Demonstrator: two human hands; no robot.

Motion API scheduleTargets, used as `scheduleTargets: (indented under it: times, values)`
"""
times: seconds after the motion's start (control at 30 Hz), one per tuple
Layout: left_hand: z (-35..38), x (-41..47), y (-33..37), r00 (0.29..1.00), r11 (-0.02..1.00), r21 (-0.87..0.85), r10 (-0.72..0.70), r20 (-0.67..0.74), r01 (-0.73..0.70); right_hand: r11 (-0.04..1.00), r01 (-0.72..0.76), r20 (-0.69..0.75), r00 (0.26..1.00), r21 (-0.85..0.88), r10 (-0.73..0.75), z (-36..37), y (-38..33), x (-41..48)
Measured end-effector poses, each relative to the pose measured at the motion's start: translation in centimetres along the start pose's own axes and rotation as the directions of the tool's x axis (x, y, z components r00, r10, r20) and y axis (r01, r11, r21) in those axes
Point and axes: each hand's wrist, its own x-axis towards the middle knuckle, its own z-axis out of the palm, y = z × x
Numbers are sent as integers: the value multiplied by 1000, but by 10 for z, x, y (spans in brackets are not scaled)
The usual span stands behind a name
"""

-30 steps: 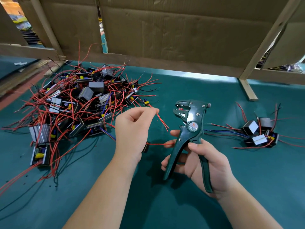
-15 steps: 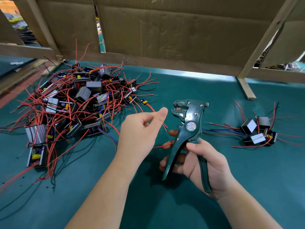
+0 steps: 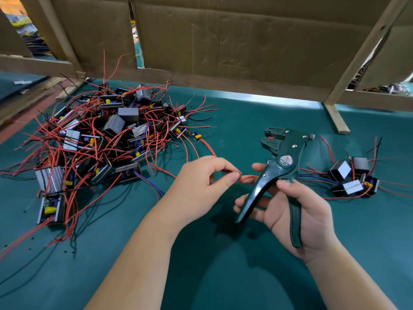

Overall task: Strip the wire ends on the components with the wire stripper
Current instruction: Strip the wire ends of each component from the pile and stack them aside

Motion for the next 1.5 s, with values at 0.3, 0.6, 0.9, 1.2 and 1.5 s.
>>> scheduleTargets:
  times: [0.3, 0.6, 0.9, 1.2, 1.5]
  values:
    - [2, 0, 0, 997, 996, -88, 27, -75, -33, 999, 21, -14, 1000, -29, -21, -6, -8, -1]
    - [-4, 2, 4, 949, 963, -237, 47, -313, -126, 972, -187, 131, 970, -140, 206, -6, -17, -12]
    - [-2, 3, 5, 925, 939, -308, 29, -378, -156, 968, -206, 248, 939, -145, 237, 5, -8, -14]
    - [0, 4, 6, 913, 961, -206, 89, -398, -183, 967, -196, 234, 944, -164, 231, 4, -5, -14]
    - [-4, 3, 5, 892, 969, -85, 175, -417, -230, 963, -192, 229, 945, -187, 233, 4, -5, -14]
